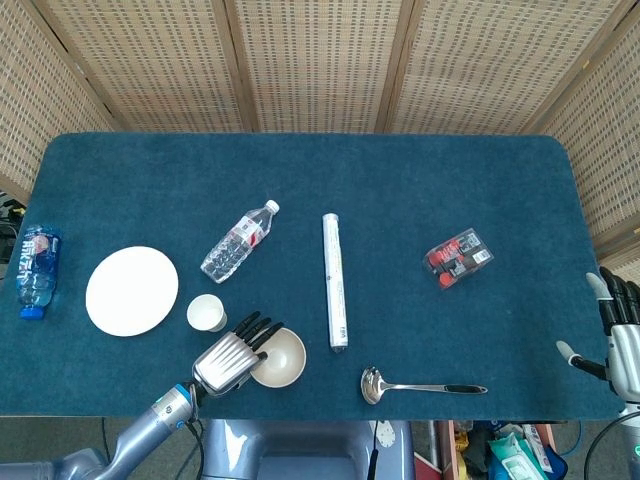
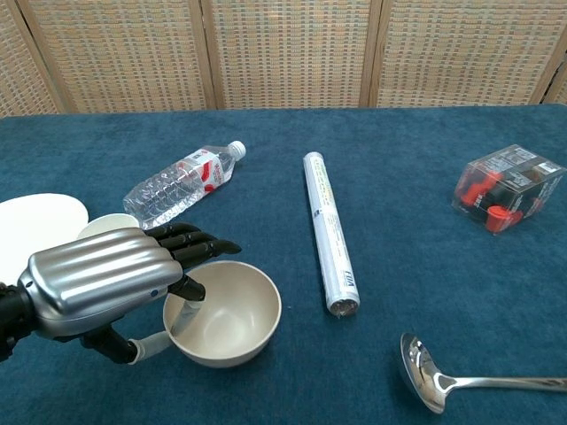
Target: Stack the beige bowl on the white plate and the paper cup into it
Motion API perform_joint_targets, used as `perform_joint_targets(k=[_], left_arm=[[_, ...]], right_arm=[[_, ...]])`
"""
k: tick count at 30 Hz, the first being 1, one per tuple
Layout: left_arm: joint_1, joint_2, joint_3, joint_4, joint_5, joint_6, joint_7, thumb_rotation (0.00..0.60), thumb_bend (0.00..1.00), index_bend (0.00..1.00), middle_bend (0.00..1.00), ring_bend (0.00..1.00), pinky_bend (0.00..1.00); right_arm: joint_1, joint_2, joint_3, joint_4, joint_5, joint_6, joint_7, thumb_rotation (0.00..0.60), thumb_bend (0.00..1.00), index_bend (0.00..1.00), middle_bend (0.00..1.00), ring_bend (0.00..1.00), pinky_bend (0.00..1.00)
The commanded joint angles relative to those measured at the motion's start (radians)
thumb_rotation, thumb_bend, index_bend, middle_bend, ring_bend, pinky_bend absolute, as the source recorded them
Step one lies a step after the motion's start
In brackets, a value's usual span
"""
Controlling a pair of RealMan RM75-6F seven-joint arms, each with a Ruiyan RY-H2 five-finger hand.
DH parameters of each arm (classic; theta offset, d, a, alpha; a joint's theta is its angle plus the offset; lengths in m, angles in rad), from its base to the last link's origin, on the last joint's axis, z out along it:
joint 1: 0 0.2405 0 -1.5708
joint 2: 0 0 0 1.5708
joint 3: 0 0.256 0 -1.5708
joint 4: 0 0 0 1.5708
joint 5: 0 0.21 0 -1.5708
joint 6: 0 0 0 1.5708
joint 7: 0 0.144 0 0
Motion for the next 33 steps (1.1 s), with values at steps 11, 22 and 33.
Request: perform_joint_targets(k=[11, 22, 33], left_arm=[[-0.008, 0.065, -0.027, -0.043, 0.022, 0.07, -0.067, 0.6, 0.42, 0.65, 0.0, 0.0, 0.0], [-0.012, 0.239, -0.114, -0.165, 0.013, 0.156, -0.116, 0.6, 0.42, 0.65, 0.0, 0.0, 0.0], [0.052, 0.439, -0.12, -0.056, -0.033, 0.223, -0.297, 0.6, 0.42, 0.65, 0.0, 0.0, 0.0]], right_arm=[[-0.001, 0.002, 0.0, -0.001, -0.001, 0.001, 0.005, 0.6, 0.14, 0.01, 0.0, 0.0, 0.0], [-0.003, 0.003, 0.0, 0.002, -0.002, 0.002, 0.013, 0.6, 0.14, 0.01, 0.0, 0.0, 0.0], [-0.003, 0.003, -0.003, -0.004, -0.008, 0.003, 0.008, 0.6, 0.14, 0.01, 0.0, 0.0, 0.0]])
